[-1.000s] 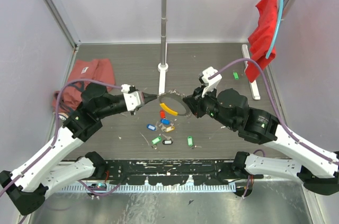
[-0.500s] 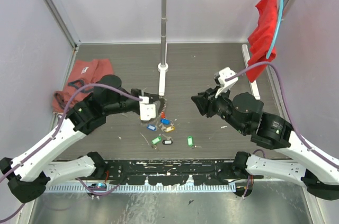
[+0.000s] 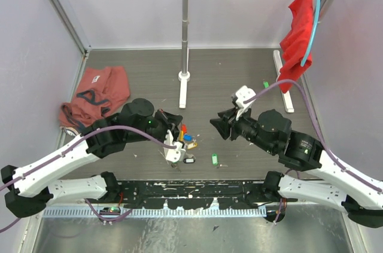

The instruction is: Put the keys on the keyring

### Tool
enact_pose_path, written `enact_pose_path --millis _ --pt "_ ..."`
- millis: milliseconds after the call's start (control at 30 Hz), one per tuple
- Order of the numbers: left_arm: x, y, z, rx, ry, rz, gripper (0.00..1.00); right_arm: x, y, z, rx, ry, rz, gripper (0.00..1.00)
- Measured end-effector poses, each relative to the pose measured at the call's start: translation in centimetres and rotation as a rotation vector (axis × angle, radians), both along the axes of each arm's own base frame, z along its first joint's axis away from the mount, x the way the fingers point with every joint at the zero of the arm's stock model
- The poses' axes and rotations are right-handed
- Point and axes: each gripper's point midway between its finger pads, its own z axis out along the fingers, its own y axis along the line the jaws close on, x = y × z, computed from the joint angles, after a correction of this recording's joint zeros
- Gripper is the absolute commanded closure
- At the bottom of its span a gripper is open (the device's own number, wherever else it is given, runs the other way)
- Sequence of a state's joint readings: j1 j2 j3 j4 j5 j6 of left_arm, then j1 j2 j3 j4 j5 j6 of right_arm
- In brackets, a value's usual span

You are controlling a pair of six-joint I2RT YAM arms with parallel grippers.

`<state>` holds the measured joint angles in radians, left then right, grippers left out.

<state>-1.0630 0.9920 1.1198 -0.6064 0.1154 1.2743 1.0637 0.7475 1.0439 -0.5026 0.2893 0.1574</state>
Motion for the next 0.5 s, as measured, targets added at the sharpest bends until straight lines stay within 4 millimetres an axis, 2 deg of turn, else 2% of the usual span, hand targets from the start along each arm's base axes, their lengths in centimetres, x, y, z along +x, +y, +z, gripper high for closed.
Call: enact_pose_path --millis 133,267,333,500 --pt "-0.4 0.2 -0.3 0.034 -0.001 -0.013 1.0 -1.4 1.2 -2.0 -0.027 -0.044 0.133 0.58" --pt "-0.9 0.0 1.1 0.006 0.004 -0.029 1.0 -2.4 2.8 -4.0 -0.038 -0.081 0.253 0.63" --pt "-1.3 0.1 1.9 -0.019 0.011 -0.035 1.0 -2.9 3.8 -4.1 -0.028 -0.101 0.31 0.67" --pt "-1.9 0.4 3.0 -0.059 0.041 -0.031 1.0 -3.3 6.7 -2.8 0.027 -0.172 0.421 0.7"
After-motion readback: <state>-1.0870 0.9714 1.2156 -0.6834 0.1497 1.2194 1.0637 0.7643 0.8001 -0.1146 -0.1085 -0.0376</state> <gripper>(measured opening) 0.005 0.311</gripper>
